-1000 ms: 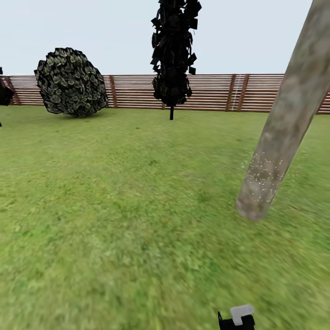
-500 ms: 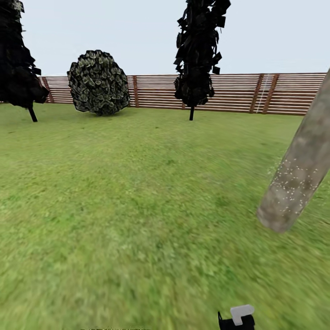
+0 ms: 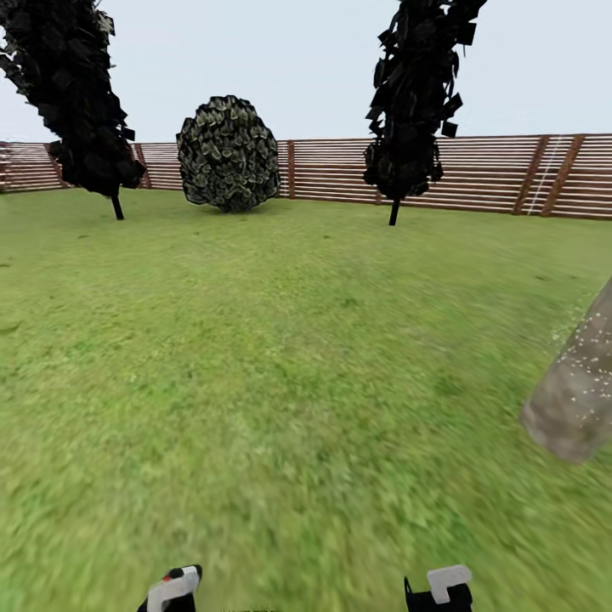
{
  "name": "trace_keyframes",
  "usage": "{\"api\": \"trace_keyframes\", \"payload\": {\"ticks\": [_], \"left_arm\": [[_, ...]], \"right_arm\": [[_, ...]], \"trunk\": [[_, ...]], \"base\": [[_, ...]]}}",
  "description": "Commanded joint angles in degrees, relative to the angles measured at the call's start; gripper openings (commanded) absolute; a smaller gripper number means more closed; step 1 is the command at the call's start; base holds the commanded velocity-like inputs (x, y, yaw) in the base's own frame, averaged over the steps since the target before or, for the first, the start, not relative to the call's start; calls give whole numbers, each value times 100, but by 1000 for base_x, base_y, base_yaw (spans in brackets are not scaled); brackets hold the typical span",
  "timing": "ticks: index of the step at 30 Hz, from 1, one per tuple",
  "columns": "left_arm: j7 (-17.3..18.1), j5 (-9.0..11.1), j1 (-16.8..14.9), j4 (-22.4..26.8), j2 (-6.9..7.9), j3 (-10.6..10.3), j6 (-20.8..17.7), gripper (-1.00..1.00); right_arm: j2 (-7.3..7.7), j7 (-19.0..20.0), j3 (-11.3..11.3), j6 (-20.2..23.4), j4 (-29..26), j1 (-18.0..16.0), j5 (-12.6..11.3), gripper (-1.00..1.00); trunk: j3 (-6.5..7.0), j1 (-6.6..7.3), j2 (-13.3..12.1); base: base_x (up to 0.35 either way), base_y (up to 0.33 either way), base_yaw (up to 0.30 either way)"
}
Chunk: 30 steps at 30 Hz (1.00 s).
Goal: In the garden, pick up the pesticide atomizer on the floor and spray pesticide onto both trees until each tree trunk is fully covered.
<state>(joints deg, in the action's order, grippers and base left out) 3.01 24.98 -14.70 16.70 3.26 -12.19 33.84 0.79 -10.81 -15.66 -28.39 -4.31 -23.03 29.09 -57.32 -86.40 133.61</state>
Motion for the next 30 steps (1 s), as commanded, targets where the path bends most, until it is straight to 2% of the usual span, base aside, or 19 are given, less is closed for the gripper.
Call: {"api": "trace_keyframes", "payload": {"ticks": [1, 5, 8, 9, 16, 19, 21, 26, 30], "left_arm": [[-1, 12, 2, 95, -25, 10, 3, -100], [-8, 7, 2, 123, 65, 45, 13, -100], [-3, 8, 2, 120, 269, 49, 75, -100], [-2, 32, 2, 127, 295, 48, 85, -100], [23, 5, -32, 97, 306, 17, -72, -100], [32, -13, -57, 81, 302, -4, -768, -100], [16, -29, -38, 97, 305, -16, -1049, -100], [-2, -96, -19, 57, 371, 32, -960, -100], [11, -173, -16, 53, 347, -18, -943, -100]], "right_arm": [[0, 0, 1, 0, 0, 0, 0, 100], [0, 0, 1, 0, 0, 0, 6, 100], [0, 0, 1, 0, 0, 0, 13, 100], [0, 0, 2, 0, 0, 0, 15, 100], [0, 0, 4, 0, 0, 0, 18, 100], [0, 0, 2, 0, 0, 0, 18, 100], [0, 0, 2, 0, 0, 0, 18, 100], [0, 0, 1, 0, 0, 0, 10, 100], [0, -1, 1, 0, -1, 0, 2, 100]], "trunk": [[0, 0, 0], [0, 0, 0], [0, 0, 0], [0, 0, 0], [0, 0, 0], [0, 0, 0], [0, 0, 0], [0, 0, 0], [0, 0, 0]], "base": [[0, 0, 282], [0, 0, 282], [0, 0, 282], [0, 0, 282], [0, 0, 282], [0, 0, 282], [0, 0, 282], [0, 0, 282], [0, 0, 282]]}}
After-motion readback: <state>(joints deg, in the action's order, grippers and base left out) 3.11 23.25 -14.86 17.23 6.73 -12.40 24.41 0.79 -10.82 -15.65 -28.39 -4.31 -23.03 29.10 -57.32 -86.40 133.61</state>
